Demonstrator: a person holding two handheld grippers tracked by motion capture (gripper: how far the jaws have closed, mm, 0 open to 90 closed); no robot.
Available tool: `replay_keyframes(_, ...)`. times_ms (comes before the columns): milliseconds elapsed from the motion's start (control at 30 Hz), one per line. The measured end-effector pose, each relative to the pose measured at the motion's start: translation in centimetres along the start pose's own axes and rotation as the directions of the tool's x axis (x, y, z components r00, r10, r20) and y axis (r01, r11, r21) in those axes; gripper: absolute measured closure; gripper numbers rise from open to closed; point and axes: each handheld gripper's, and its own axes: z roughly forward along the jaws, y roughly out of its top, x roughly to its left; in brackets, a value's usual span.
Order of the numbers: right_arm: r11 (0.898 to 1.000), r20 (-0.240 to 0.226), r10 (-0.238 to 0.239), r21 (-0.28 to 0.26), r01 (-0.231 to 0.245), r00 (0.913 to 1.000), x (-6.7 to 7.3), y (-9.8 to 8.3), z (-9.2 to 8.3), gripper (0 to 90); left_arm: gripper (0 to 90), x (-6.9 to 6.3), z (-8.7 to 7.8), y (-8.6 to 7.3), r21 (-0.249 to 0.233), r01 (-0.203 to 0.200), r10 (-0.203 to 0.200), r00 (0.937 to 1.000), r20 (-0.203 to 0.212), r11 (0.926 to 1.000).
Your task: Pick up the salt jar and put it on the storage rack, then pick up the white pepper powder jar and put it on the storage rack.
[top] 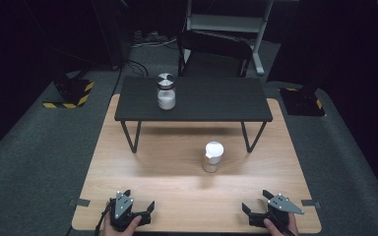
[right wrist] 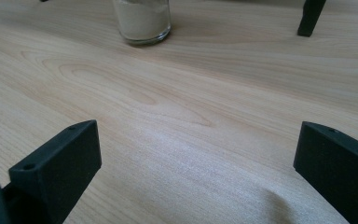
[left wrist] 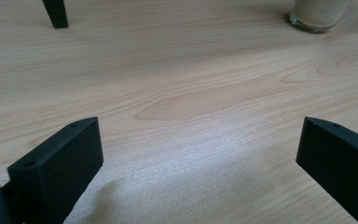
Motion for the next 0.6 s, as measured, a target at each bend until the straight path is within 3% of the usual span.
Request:
replay_keyframes(333, 1.000, 0.000, 0.023, -0.006, -0.023, 0.9997, -0.38, -0.09, -0.15, 0.6, 0.9, -0.36, 0.32, -0.01, 0.013, -0.035, 0.035, 0.9994, -0.003, 0.9993)
replay_keyframes(600, 0.999, 0.012, 0.034, -0.008, -0.034, 0.9994, -0.39, -0.14, -0.19, 0.6, 0.9, 0.20, 0.37, -0.01, 0.008, -0.006, 0.006, 0.9999, 0.015, 0.9999)
